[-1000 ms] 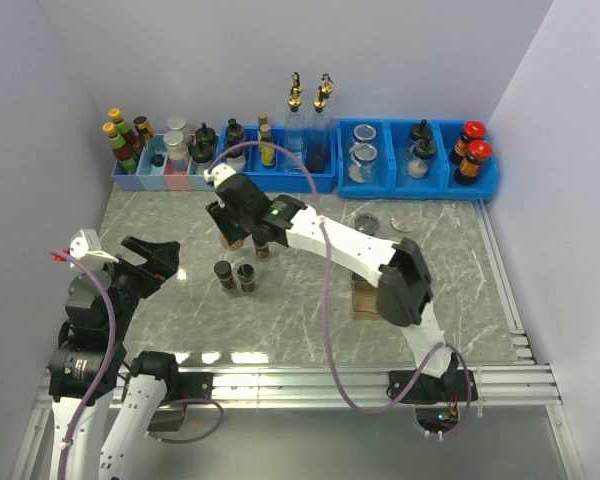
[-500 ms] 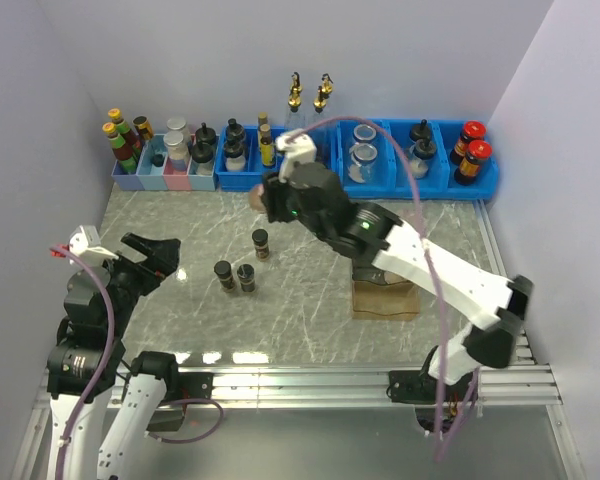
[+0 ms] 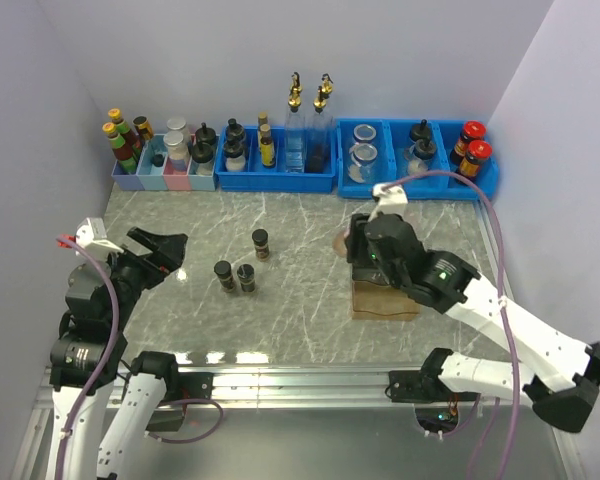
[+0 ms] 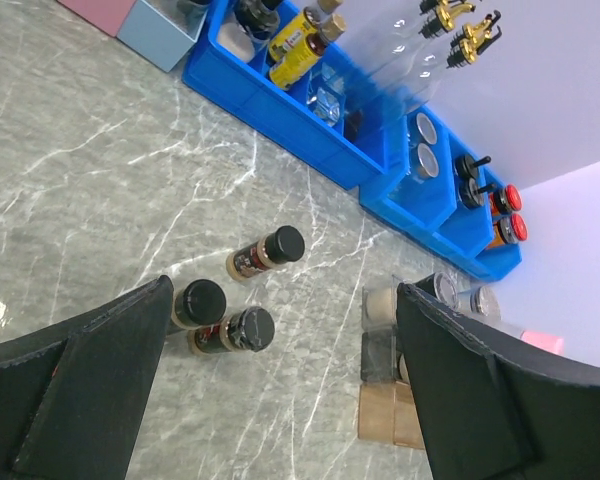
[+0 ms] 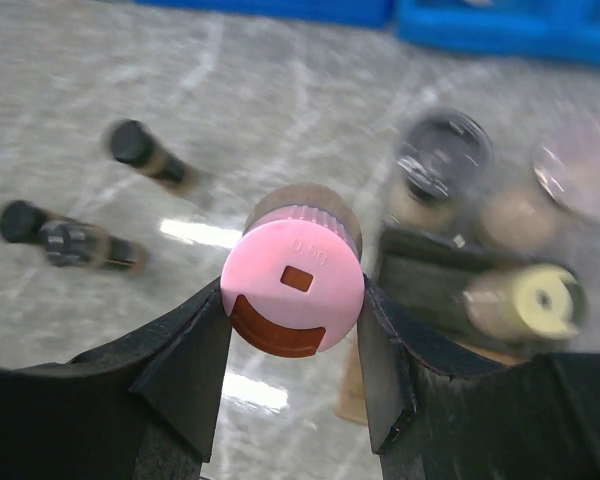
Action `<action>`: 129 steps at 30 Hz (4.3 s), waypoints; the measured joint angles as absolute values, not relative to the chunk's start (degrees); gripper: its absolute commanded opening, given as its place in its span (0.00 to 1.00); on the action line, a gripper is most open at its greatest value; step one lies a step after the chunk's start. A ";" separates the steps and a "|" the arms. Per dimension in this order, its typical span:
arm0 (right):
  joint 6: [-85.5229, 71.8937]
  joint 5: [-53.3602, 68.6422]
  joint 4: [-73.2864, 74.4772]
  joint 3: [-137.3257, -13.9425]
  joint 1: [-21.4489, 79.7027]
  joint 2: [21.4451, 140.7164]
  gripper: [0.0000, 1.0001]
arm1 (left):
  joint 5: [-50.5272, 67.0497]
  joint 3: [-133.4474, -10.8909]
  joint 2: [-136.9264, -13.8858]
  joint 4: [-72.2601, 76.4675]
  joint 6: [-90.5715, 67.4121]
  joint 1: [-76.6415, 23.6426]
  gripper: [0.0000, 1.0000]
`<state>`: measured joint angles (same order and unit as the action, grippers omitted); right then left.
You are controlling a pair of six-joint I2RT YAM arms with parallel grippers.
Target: Organize the condiment bottles
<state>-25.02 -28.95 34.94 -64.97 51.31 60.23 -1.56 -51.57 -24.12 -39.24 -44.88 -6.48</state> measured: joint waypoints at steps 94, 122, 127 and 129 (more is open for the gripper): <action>-25.23 -17.82 20.75 -43.57 30.83 69.17 0.00 | 0.80 -46.06 -24.49 -37.04 -45.36 -6.48 0.99; -24.62 -18.09 33.43 -56.84 39.18 61.17 0.83 | 0.82 -45.43 -24.47 -36.23 -46.00 -6.48 0.99; -21.06 -14.33 32.05 -64.49 45.10 67.85 0.82 | 0.82 -45.43 -24.47 -36.23 -46.00 -6.48 0.99; -19.73 -12.75 30.63 -67.22 46.92 72.75 0.82 | 0.82 -45.43 -24.47 -36.23 -46.00 -6.48 0.99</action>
